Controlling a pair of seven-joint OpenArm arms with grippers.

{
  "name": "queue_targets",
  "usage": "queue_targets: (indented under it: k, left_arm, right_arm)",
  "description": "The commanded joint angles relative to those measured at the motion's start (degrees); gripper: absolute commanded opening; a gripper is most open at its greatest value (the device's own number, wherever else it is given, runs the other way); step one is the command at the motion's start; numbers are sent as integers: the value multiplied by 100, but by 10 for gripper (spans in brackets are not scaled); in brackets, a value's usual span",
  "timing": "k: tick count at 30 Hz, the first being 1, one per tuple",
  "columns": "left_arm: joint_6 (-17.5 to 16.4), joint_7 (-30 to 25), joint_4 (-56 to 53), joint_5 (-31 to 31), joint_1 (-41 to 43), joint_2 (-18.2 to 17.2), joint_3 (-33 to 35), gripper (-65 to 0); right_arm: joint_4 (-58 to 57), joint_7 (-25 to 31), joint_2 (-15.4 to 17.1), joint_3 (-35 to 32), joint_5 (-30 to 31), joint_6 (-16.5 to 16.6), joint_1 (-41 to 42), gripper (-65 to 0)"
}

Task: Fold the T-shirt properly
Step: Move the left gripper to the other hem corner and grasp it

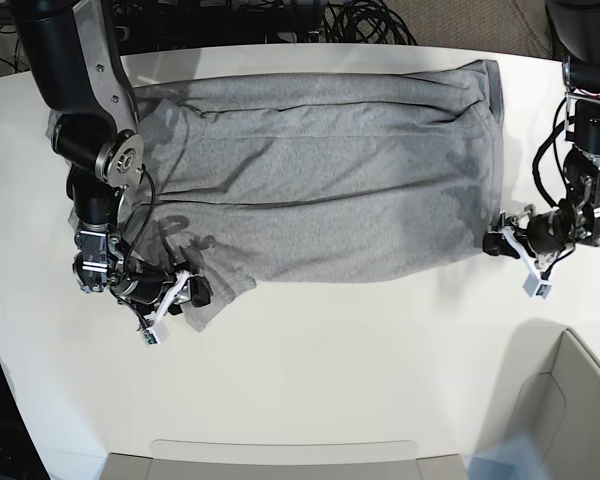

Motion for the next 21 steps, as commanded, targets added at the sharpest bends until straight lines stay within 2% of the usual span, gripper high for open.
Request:
queue_targets:
  k: [1,4,8,11,14,16,19,21]
  left_arm:
    - [-109,-139,5,-78,-142,-99,-21,-343]
    - [-223,-165,-171,-69,-169,7,234,-343]
    - [-223,-359,-206,-69,-169,68,621,-343]
    - [-223,-394,-232,-78,-169,253,735,-343]
    - [-205,-394,-232,-78,-169,297,726,-357]
    - [-179,-394,-232,-78,-169,297,726,-409]
    - [-161,-394,-250,-78,-169,288,717,-543]
    - [-161,-394,-408,-87,-169,271,717,-646]
  right_arm:
    - [-38,-571,100,-16,-392,-99,-35,-326]
    - [-38,-571,109,-16,-392,-99,-44,-326]
    - [-38,-571,100,-16,-392,-99,-52,-326]
    - [-38,-571,74,-7,-392,-99,-52,-327]
    - [-38,-571,74,-16,-392,-99,-26,-388]
    - [-38,-571,65,-16,-392,-99,-8,-476]
    - [-29,-571,65,10,-392,-108,88,-606]
    - [-29,-571,65,-7,-392,-117,150,-650]
